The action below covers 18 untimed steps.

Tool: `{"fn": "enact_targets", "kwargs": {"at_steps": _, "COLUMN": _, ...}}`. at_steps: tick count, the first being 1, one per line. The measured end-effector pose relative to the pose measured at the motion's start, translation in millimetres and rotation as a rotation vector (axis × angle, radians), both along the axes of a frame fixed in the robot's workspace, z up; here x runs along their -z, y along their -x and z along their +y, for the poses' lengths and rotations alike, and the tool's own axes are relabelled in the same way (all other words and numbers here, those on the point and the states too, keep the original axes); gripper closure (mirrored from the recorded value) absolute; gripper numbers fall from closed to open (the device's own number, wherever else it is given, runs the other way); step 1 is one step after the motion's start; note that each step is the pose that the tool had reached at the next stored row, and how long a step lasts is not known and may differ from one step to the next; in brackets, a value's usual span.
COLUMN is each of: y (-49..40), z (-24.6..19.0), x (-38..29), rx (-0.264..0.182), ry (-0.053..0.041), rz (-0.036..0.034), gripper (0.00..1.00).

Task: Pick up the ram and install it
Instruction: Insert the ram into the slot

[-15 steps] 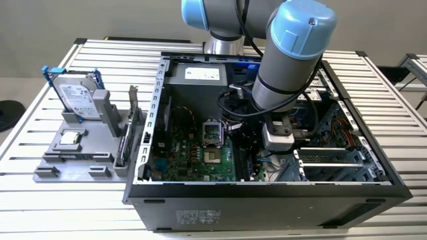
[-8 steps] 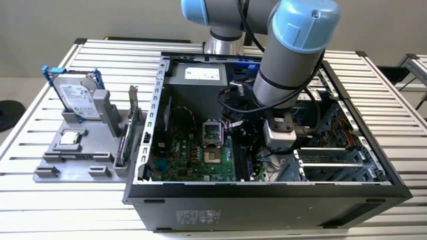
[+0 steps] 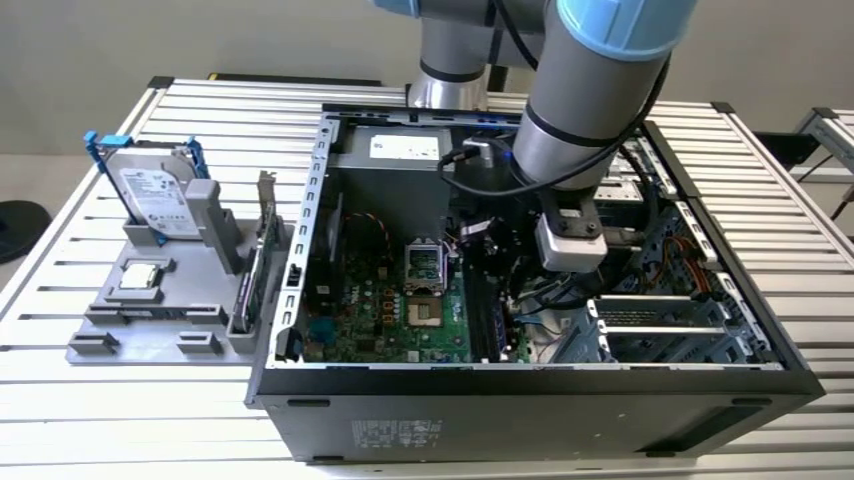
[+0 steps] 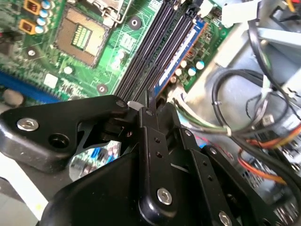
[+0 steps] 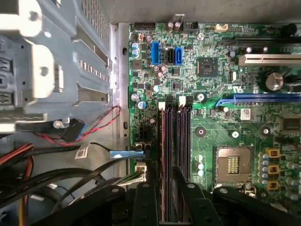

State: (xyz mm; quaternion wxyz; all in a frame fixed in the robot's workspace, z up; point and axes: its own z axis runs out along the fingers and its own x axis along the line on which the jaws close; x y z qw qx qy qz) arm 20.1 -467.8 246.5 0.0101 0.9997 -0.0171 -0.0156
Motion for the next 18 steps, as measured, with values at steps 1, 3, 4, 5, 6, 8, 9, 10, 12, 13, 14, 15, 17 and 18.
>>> {"fn": "enact_targets", "kwargs": {"at_steps": 1, "y": 0.0, "z": 0.0, "x": -0.9, "rx": 0.000, "ry": 0.0001, "rz": 0.0000, "gripper": 0.00}}
{"fn": "enact_targets", "kwargs": {"at_steps": 3, "y": 0.0, "z": 0.0, "x": -1.9, "rx": 0.000, "ry": 0.0002, "rz": 0.0000, "gripper": 0.00}}
{"fn": "enact_targets", "kwargs": {"at_steps": 4, "y": 0.0, "z": 0.0, "x": -2.4, "rx": 0.000, "ry": 0.0001, "rz": -0.0001, "gripper": 1.00}}
{"fn": "enact_targets", "kwargs": {"at_steps": 5, "y": 0.0, "z": 0.0, "x": -2.9, "rx": 0.000, "ry": 0.0002, "rz": 0.0000, "gripper": 1.00}}
{"fn": "enact_targets", "kwargs": {"at_steps": 6, "y": 0.0, "z": 0.0, "x": -3.4, "rx": 0.000, "ry": 0.0002, "rz": 0.0000, "gripper": 1.00}}
{"fn": "enact_targets", "kwargs": {"at_steps": 8, "y": 0.0, "z": 0.0, "x": -4.4, "rx": 0.000, "ry": 0.0002, "rz": 0.0000, "gripper": 1.00}}
{"fn": "enact_targets", "kwargs": {"at_steps": 9, "y": 0.0, "z": 0.0, "x": -5.0, "rx": -0.001, "ry": 0.0003, "rz": 0.0000, "gripper": 1.00}}
{"fn": "enact_targets", "kwargs": {"at_steps": 10, "y": 0.0, "z": 0.0, "x": -5.5, "rx": -0.001, "ry": 0.0002, "rz": 0.0000, "gripper": 1.00}}
{"fn": "enact_targets", "kwargs": {"at_steps": 12, "y": 0.0, "z": 0.0, "x": -6.4, "rx": -0.001, "ry": 0.0001, "rz": 0.0000, "gripper": 1.00}}
{"fn": "enact_targets", "kwargs": {"at_steps": 13, "y": 0.0, "z": 0.0, "x": -7.0, "rx": -0.001, "ry": 0.0002, "rz": 0.0000, "gripper": 1.00}}
{"fn": "enact_targets", "kwargs": {"at_steps": 14, "y": 0.0, "z": 0.0, "x": -7.5, "rx": -0.001, "ry": 0.0002, "rz": 0.0000, "gripper": 1.00}}
{"fn": "enact_targets", "kwargs": {"at_steps": 15, "y": 0.0, "z": 0.0, "x": -8.0, "rx": -0.001, "ry": 0.0002, "rz": 0.0000, "gripper": 1.00}}
{"fn": "enact_targets", "kwargs": {"at_steps": 17, "y": 0.0, "z": 0.0, "x": -9.1, "rx": -0.001, "ry": 0.0002, "rz": 0.0000, "gripper": 1.00}}
{"fn": "enact_targets", "kwargs": {"at_steps": 18, "y": 0.0, "z": 0.0, "x": -9.6, "rx": -0.001, "ry": 0.0002, "rz": 0.0000, "gripper": 1.00}}
